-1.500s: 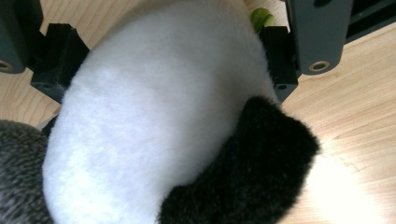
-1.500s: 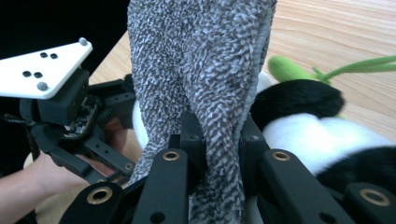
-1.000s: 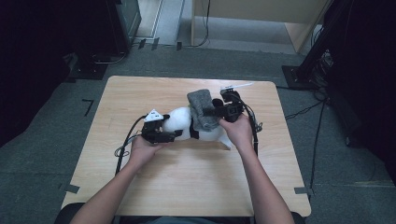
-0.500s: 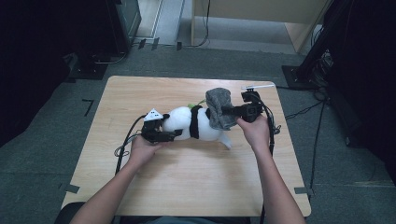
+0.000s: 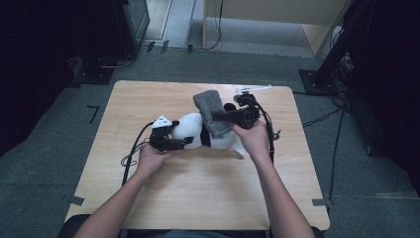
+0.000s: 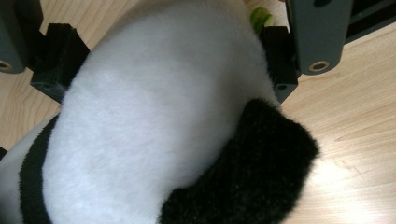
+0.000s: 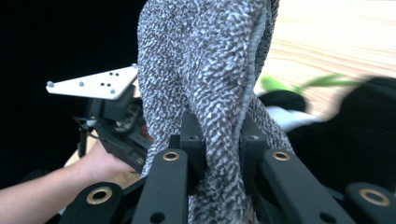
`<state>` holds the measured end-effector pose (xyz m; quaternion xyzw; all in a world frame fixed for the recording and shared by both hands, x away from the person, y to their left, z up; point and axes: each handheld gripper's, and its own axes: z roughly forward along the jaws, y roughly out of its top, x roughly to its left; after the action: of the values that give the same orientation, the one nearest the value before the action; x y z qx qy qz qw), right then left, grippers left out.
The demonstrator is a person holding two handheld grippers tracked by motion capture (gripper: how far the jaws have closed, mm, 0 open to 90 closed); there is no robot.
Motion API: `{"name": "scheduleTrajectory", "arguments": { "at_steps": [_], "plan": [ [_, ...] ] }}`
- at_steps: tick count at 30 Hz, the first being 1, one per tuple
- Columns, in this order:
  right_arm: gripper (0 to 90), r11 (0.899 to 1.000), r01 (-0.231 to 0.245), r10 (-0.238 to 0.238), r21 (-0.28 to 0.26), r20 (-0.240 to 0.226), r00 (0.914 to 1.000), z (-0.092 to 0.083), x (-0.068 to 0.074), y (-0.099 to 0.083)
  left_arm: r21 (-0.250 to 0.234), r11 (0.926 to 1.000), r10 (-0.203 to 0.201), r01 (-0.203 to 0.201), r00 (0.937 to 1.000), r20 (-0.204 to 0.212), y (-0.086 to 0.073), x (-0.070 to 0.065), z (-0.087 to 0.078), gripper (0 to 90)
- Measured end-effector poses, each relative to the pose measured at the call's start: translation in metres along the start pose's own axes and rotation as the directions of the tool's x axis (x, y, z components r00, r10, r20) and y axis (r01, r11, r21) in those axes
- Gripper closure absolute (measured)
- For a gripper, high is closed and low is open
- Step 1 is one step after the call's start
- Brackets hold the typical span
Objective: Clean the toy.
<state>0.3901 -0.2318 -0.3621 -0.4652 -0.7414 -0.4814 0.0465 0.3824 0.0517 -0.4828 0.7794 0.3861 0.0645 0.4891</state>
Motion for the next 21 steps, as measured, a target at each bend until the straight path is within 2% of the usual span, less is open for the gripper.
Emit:
{"name": "scheduleTrajectory", "arguments": {
  "at_steps": [4,8,11,13,15,18,21],
  "plan": [
    [78.4,1.000,-0.003,0.004,0.012,-0.054,0.9985,0.024,0.011,0.005,0.001,1.0000,0.003,-0.003,1.0000,-0.002,0.000,0.000,0.000,25.8],
    [78.4,0.999,0.002,0.001,0.038,-0.079,0.9969,0.048,0.021,0.009,0.001,0.9999,0.011,-0.011,0.9999,-0.005,0.000,-0.001,0.000,25.8],
    [78.3,0.998,-0.017,0.022,0.055,-0.104,0.9943,0.064,0.024,0.009,0.000,0.9999,0.014,-0.014,0.9999,-0.007,0.000,-0.001,-0.001,25.8],
    [78.3,0.997,-0.026,0.033,0.075,-0.096,0.9948,0.075,0.022,0.007,-0.002,0.9999,0.016,-0.016,0.9998,-0.009,-0.001,-0.001,-0.001,25.8],
    [78.3,0.994,-0.029,0.036,0.108,-0.065,0.9972,0.086,0.018,0.004,0.002,0.9999,0.010,-0.010,0.9999,-0.008,-0.001,-0.001,0.000,25.8],
    [78.3,0.994,-0.051,0.058,0.093,-0.072,0.9957,0.088,0.012,0.002,0.001,1.0000,0.009,-0.009,0.9999,-0.010,-0.001,-0.001,0.000,25.8],
    [78.4,0.995,-0.006,0.008,0.098,-0.028,0.9996,0.084,0.014,0.002,0.002,0.9999,0.013,-0.013,0.9999,-0.009,-0.001,-0.001,0.000,26.2]
  ]
}}
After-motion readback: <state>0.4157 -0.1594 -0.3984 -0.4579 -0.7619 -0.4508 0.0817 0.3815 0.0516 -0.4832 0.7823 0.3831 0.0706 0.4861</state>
